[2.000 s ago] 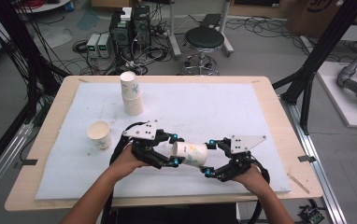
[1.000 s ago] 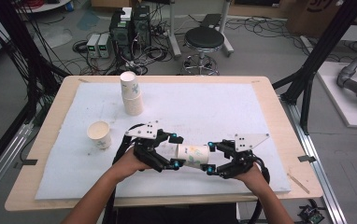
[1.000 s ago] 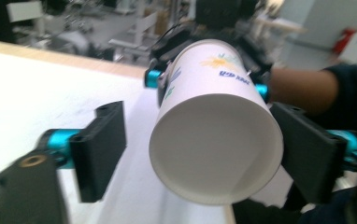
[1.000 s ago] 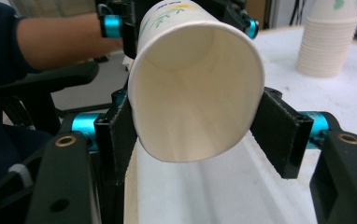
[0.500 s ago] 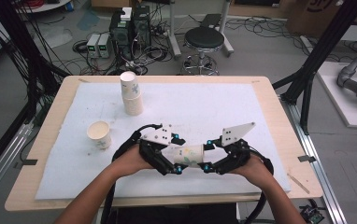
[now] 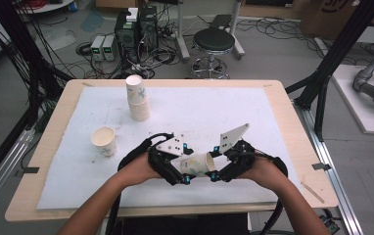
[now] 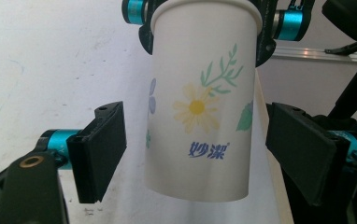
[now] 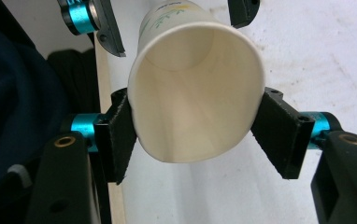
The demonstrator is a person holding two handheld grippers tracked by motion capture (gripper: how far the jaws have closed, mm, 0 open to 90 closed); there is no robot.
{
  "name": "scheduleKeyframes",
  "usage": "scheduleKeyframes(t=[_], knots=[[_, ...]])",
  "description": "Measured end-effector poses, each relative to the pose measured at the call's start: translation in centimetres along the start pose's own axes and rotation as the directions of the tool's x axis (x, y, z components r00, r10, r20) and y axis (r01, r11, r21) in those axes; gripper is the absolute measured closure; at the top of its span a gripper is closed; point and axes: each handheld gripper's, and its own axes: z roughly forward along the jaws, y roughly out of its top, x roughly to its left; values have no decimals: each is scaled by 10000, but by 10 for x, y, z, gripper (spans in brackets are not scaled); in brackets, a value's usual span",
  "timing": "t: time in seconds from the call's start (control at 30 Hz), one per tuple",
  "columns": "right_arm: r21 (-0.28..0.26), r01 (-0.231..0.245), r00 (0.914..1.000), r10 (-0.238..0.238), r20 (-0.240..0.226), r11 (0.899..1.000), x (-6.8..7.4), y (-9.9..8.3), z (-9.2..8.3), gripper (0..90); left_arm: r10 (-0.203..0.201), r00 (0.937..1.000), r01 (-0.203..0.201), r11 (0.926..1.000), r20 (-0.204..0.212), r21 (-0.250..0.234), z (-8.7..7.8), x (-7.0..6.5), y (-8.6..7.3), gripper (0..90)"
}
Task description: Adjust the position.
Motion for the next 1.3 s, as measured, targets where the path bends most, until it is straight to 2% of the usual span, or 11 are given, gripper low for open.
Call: scheduleKeyframes(t=[0.37, 0.5, 0.63, 0.93, 1.1, 1.3], knots=[[1003, 375, 9992, -389, 122, 9942, 0, 15, 5, 347, 117, 9999, -111, 9987, -104, 499, 4, 1, -1, 215], [1361, 620, 9976, -654, 208, 9888, 0, 21, 5, 347, 151, 9998, -142, 9972, -111, 739, 6, 1, 0, 232], [1736, 663, 9973, -705, 181, 9826, 2, 27, 5, 347, 183, 9998, -174, 9953, -84, 948, 8, 2, 1, 254], [2252, 876, 9958, -917, 80, 9704, 3, 34, 10, 348, 85, 9999, -90, 9939, 54, 1102, 13, 2, 1, 278], [2448, 821, 9964, -853, 24, 9661, 4, 35, 13, 348, 82, 9999, -97, 9921, 125, 1249, 16, 2, 2, 293], [2587, 870, 9960, -892, -35, 9620, 4, 36, 14, 348, 147, 9991, -198, 9917, 410, 1270, 20, 1, 3, 354]])
